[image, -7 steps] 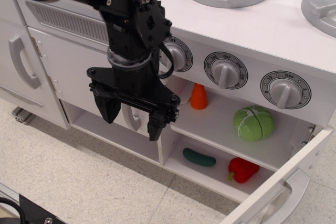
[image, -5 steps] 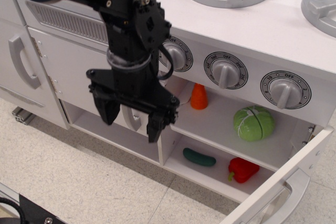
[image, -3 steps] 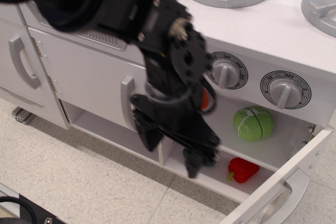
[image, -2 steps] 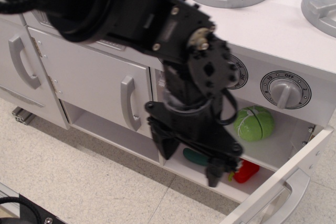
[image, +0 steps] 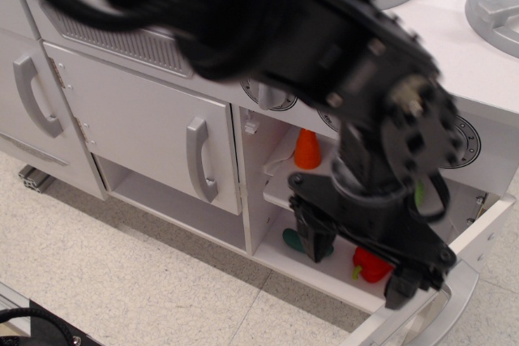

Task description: Close oven

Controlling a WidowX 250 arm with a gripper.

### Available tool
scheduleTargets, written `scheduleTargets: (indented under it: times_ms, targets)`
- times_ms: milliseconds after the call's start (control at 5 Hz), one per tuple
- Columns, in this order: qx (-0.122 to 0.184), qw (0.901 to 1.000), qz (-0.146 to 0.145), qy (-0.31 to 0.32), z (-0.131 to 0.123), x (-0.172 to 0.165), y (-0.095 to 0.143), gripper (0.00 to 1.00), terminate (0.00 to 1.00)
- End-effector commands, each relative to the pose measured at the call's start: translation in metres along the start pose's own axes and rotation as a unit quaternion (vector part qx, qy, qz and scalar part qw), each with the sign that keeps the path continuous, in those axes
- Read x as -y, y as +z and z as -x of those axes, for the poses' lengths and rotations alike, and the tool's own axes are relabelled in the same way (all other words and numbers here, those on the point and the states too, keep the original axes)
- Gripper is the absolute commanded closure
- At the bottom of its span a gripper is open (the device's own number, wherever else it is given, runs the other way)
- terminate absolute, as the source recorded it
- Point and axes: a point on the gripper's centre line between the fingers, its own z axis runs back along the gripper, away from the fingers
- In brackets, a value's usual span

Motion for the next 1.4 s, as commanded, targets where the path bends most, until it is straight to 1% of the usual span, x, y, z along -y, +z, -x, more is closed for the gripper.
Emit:
scheduleTargets:
  times_ms: [0,200,400,600,800,1000,1200]
  targets:
    - [0.014,0.9998,-0.013,-0.008,-0.002,0.009,-0.017,0.0,0.0]
    - [0.014,0.9997,-0.013,0.017,-0.004,-0.002,-0.02,0.0,0.0]
    - [0.009,0.9991,-0.028,0.029,-0.007,-0.024,-0.018,0.0,0.0]
    - [0.012,0.9979,-0.037,0.052,-0.012,-0.05,-0.014,0.0,0.0]
    - [0.015,0.9965,-0.056,0.061,-0.019,-0.075,-0.01,0.0,0.0]
    - [0.03,0.9939,-0.075,0.075,-0.027,-0.093,-0.002,0.0,0.0]
    - [0.045,0.9938,-0.055,0.085,-0.03,-0.099,0.018,0.0,0.0]
